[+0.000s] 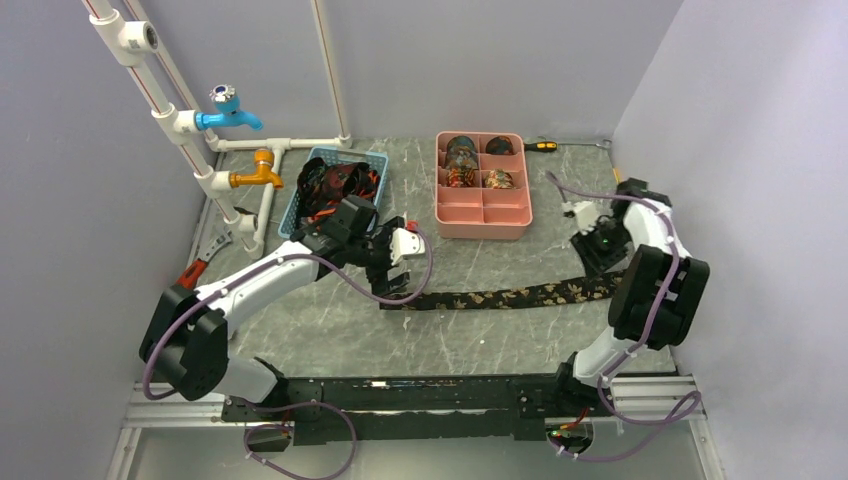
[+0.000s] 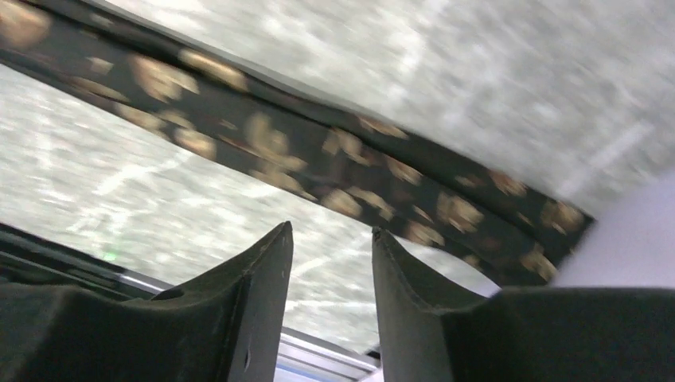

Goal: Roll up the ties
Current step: Roll the tie at the center of the board.

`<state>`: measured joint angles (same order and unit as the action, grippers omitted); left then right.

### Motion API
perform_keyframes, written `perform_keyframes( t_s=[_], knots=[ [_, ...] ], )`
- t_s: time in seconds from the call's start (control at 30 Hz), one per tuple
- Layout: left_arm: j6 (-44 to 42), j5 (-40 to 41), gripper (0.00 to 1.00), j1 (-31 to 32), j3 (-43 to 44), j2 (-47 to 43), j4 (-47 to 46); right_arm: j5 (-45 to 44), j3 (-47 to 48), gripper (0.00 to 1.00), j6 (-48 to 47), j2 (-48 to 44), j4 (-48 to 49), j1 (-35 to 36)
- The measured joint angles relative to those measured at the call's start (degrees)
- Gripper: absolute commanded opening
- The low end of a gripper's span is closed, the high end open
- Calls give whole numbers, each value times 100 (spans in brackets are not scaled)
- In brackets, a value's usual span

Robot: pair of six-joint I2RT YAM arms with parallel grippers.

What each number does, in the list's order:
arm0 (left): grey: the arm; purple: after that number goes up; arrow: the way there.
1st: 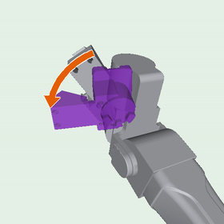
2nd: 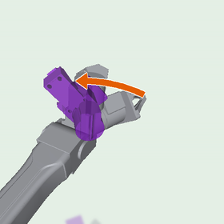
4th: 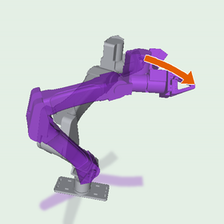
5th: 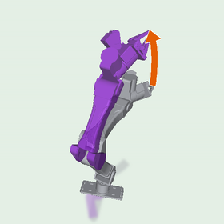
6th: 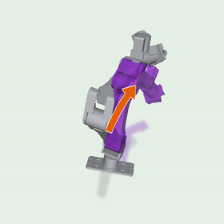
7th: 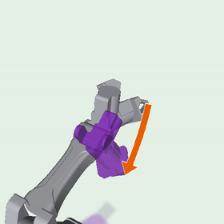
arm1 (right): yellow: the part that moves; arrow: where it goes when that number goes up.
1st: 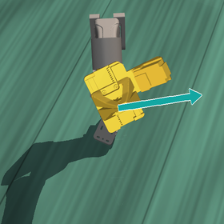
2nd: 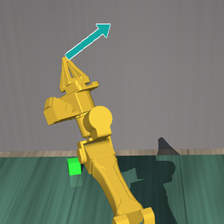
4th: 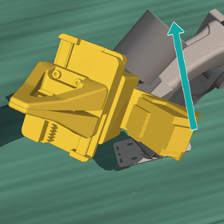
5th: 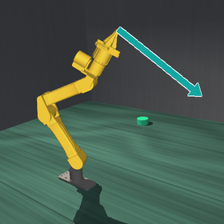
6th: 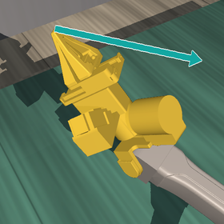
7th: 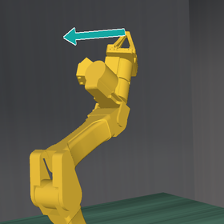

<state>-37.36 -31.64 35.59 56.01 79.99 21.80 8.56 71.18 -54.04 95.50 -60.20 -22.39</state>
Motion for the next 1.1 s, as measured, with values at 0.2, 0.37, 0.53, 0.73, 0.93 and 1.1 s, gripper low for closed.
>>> perform_keyframes(
  t_s=[0.2,0.37,0.53,0.73,0.93,1.1],
  knots=[
    [118,9,100,-9,0,264,2,352,-568,35,634,92,140,769],
    [249,39,99,-7,4,330,46,256,-990,34,791,442,619,691],
    [271,162,99,17,15,330,138,216,-927,33,824,619,601,330],
    [328,306,99,57,15,330,297,48,-566,33,798,929,400,-479],
    [354,365,99,107,15,332,313,-48,-363,46,778,1019,354,-758],
    [179,404,99,232,15,284,337,361,-4,62,697,863,199,-791]
  ],
)
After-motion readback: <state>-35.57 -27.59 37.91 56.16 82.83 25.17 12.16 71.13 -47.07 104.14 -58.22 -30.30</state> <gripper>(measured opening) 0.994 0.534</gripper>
